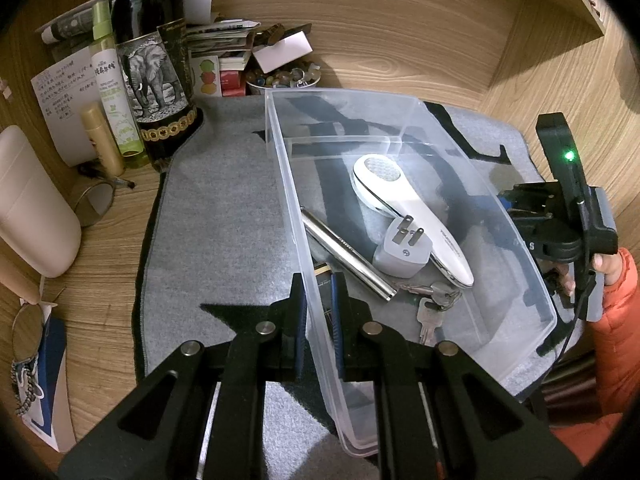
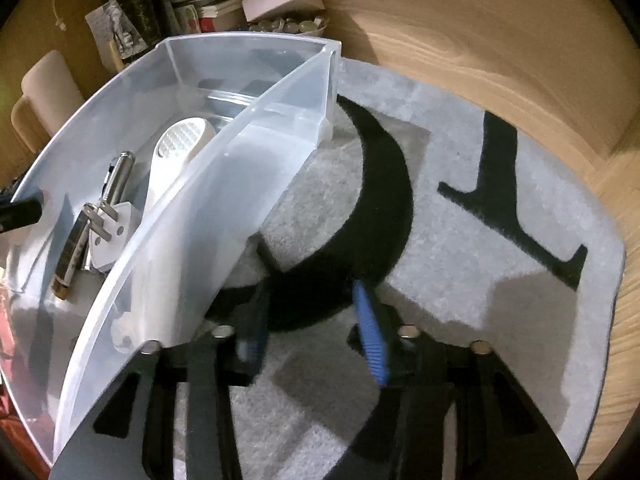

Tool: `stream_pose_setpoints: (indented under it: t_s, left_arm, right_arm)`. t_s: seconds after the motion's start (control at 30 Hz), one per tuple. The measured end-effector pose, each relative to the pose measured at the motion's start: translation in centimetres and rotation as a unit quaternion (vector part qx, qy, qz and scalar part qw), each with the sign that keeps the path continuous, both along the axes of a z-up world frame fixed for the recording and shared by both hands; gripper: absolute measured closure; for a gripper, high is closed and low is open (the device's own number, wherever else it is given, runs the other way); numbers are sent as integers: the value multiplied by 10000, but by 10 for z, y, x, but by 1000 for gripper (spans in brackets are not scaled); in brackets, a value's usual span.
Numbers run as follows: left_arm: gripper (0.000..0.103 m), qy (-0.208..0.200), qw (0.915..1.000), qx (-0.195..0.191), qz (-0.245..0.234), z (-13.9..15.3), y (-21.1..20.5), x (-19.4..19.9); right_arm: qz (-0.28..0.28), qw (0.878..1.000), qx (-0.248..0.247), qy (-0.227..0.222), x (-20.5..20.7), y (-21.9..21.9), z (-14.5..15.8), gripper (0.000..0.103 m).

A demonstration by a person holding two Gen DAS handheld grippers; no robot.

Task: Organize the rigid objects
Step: 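Grasp the small black plug on the mat with the right gripper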

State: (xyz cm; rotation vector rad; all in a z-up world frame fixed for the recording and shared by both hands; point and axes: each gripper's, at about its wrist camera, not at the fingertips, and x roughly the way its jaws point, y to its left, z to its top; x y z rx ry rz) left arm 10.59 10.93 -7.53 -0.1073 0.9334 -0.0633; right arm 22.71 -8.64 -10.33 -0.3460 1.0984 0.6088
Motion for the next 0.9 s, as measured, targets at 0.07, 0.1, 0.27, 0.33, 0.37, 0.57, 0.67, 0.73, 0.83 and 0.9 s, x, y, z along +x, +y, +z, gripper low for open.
stream_pose_setpoints:
  t_s: [0.07,0.1,0.27,0.33,0.37,0.57,0.67,0.73,0.83,0.9]
  left_arm:
    - [92,0,10000,-2,-2,0,0,0]
    - [92,2,10000,-7,0,0,0,0]
    - [92,2,10000,-1,2,0,0,0]
    - [92,3,10000,7,2,0,-1,0]
    - [92,3,10000,6,2,0,-1,0]
    - [92,3,10000,11,2,0,-1,0]
    - [92,3,10000,8,3,0,-1,0]
    - [92,4,10000,10,0,0,-1,0]
    - [92,4,10000,14,0,0,-1,0]
    - [92,3,10000,12,1,0,-1,0]
  right_arm:
    - [-17,10000,8,-18,-1,-2,2,89]
    - [-30,10000,8,-41,1,-2,3,89]
    - [-54,9997,38,-242,-4,-8,10,89]
    - [-60,9996,38,-277,-5,-11,15,89]
    - [-82,9994,28,-329,-6,-13,19,89]
    - [-196,9973,228,-670,-12,-19,47,89]
    - [-211,9951,372,-890,-15,-17,63,89]
    - [-179,9935,466,-1019,-18,-15,74,89]
    - [-107,9909,589,-1208,-26,-10,88,89]
    - [-40,9892,662,-1305,-31,-7,96,89]
